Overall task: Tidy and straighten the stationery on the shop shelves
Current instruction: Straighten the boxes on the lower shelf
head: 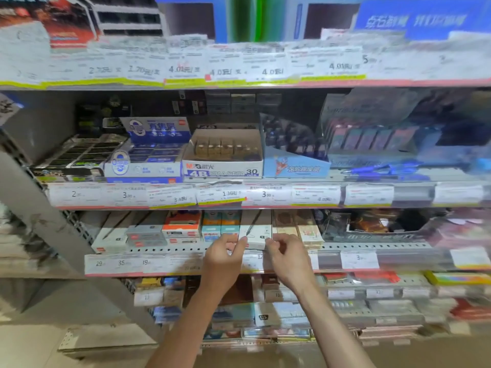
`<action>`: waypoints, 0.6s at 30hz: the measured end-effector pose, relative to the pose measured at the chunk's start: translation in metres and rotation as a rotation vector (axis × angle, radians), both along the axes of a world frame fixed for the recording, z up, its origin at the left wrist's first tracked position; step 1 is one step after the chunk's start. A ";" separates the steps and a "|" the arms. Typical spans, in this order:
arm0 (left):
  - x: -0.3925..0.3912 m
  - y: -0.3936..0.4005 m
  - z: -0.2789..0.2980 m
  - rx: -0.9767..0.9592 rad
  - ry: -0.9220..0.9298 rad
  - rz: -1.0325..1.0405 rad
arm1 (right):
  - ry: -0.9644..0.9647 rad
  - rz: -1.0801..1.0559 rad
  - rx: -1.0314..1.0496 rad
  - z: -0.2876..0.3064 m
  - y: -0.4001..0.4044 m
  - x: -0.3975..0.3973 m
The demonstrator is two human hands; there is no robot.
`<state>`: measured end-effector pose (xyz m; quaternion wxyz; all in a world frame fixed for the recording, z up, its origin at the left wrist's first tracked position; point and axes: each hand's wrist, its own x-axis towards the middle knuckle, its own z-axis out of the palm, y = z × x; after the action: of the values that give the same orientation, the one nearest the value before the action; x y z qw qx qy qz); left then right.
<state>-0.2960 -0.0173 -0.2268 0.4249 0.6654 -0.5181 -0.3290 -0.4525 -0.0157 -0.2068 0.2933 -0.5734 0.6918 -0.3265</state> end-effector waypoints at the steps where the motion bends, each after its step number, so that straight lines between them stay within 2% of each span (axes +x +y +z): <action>1: -0.001 0.001 0.001 -0.017 0.008 -0.002 | -0.008 -0.005 0.004 0.000 0.000 0.000; 4: -0.002 0.002 -0.001 -0.062 0.040 0.002 | -0.058 -0.014 0.016 0.001 0.000 0.001; 12: 0.000 0.003 -0.001 0.027 0.090 0.005 | -0.307 -0.100 0.035 0.000 0.010 0.003; 18: 0.004 0.010 0.013 -0.008 0.195 0.007 | -0.420 -0.160 -0.038 0.009 0.019 0.010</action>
<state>-0.2925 -0.0072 -0.2137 0.4772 0.6304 -0.4731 -0.3887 -0.4425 0.0036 -0.1978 0.3933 -0.4414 0.6527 -0.4739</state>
